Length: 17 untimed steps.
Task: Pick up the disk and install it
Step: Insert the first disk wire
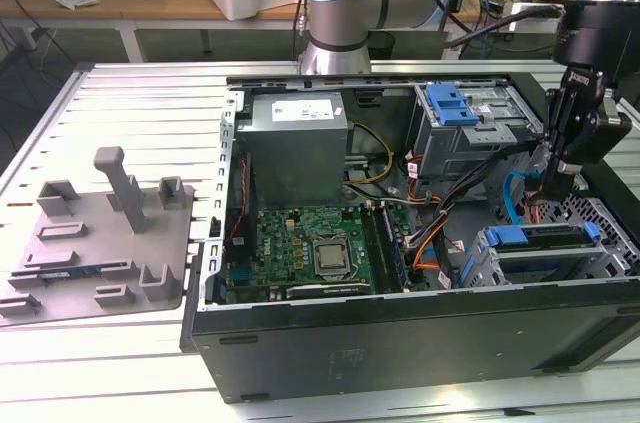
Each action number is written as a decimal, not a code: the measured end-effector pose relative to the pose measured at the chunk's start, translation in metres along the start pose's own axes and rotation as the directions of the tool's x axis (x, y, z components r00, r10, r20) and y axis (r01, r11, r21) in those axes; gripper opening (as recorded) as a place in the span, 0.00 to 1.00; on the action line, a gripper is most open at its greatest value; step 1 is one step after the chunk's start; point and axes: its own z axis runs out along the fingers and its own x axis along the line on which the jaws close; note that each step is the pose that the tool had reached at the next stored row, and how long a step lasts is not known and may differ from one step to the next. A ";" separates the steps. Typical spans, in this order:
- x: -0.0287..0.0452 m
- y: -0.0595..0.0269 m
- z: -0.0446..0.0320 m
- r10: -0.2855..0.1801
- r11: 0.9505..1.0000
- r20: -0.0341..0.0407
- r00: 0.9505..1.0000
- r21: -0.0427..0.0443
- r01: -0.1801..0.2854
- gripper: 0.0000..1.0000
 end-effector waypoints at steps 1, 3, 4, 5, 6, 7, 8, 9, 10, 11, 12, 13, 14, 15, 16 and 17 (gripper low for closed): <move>0.0045 -0.0005 0.0014 0.000 1.000 0.005 1.000 -0.001 0.000 0.17; 0.0075 -0.0001 0.0017 -0.001 1.000 0.006 1.000 0.000 0.001 0.17; 0.0087 0.0005 0.0015 -0.002 1.000 0.006 1.000 0.002 0.002 0.17; 0.0094 0.0010 0.0014 -0.004 1.000 0.007 1.000 0.003 0.004 0.17; 0.0102 0.0017 0.0012 -0.008 1.000 0.007 1.000 0.006 0.008 0.17; 0.0107 0.0022 0.0011 -0.015 1.000 0.008 1.000 0.009 0.014 0.17; 0.0110 0.0023 0.0010 -0.019 1.000 0.008 1.000 0.011 0.018 0.17; 0.0114 0.0026 0.0009 -0.029 0.999 0.009 1.000 0.015 0.029 0.17; 0.0117 0.0027 0.0009 -0.035 0.999 0.009 0.999 0.018 0.035 0.17; 0.0119 0.0028 0.0010 -0.041 0.999 0.009 0.999 0.021 0.041 0.17; 0.0126 0.0029 0.0012 -0.050 0.998 0.009 0.999 0.025 0.049 0.17; 0.0133 0.0031 0.0014 -0.056 0.998 0.010 0.998 0.028 0.056 0.17; 0.0138 0.0032 0.0017 -0.062 0.998 0.010 0.998 0.030 0.061 0.17; 0.0143 0.0033 0.0018 -0.066 0.997 0.010 0.998 0.032 0.066 0.17; 0.0150 0.0034 0.0021 -0.071 0.997 0.011 0.997 0.034 0.071 0.17; 0.0159 0.0036 0.0025 -0.078 0.996 0.011 0.997 0.037 0.077 0.17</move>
